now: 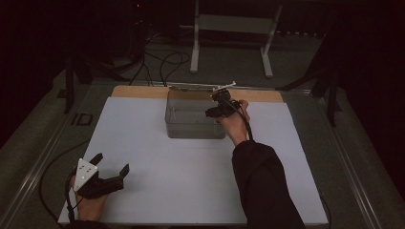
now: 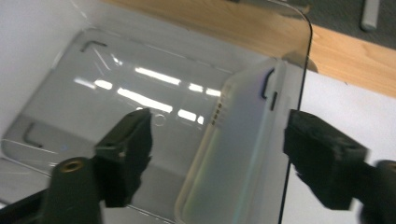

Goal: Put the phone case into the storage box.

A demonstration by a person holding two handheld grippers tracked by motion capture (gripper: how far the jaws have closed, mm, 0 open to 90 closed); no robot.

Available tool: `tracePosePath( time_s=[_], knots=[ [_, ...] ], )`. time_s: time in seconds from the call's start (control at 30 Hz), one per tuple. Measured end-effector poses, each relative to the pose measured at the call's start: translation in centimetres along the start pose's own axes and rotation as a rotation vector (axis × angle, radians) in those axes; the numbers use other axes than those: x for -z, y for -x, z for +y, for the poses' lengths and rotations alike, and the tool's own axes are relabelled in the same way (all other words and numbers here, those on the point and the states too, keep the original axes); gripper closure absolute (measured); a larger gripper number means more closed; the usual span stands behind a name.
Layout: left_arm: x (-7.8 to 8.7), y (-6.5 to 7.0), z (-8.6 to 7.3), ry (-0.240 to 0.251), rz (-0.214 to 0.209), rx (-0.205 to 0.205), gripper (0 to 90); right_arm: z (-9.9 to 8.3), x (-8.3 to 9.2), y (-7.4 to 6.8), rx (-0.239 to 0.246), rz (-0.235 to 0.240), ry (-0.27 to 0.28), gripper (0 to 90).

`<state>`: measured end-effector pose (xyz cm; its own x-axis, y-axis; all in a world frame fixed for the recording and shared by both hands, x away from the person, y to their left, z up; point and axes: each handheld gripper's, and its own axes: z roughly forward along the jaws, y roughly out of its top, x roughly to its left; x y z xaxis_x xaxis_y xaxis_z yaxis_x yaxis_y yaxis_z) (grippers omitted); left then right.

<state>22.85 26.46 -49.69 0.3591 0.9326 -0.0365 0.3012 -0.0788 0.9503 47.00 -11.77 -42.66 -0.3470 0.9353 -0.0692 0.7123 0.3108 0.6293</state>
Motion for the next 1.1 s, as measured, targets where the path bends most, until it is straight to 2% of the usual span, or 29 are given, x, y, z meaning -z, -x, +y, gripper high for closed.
tracePosePath(
  time_s=[0.07,0.2,0.23,0.43,0.57,0.7,0.8,0.93,1.1],
  knots=[
    [0.0,0.0,0.0,0.0,0.001,0.0,0.1,-0.2,0.1,0.2,0.004,0.013,0.014,14.3],
    [0.0,0.0,0.0,0.0,0.002,0.0,0.1,-0.8,0.5,0.4,0.024,0.019,0.057,12.5],
    [0.0,0.0,0.0,0.0,0.003,-0.001,0.1,-1.2,0.7,0.6,0.034,0.036,0.078,11.0],
    [-0.1,0.0,0.0,-0.003,0.006,0.002,0.1,-2.2,1.4,1.0,0.048,0.067,0.137,9.7],
    [-0.1,0.0,-0.1,-0.006,0.007,0.004,0.1,-3.4,2.5,1.4,0.068,0.104,0.201,9.6],
    [-0.1,0.0,-0.1,-0.008,0.008,0.003,0.1,-4.1,3.0,1.4,0.083,0.124,0.219,9.6],
    [-0.1,0.0,-0.1,-0.008,0.009,0.005,0.1,-5.2,3.9,1.6,0.093,0.15,0.256,9.5],
    [-0.1,0.0,-0.1,-0.01,0.009,0.004,0.1,-5.9,4.2,1.9,0.109,0.153,0.262,9.1],
    [-0.2,0.0,-0.1,-0.016,0.011,0.003,0.1,-7.3,4.9,2.2,0.122,0.175,0.307,9.1]
  ],
)
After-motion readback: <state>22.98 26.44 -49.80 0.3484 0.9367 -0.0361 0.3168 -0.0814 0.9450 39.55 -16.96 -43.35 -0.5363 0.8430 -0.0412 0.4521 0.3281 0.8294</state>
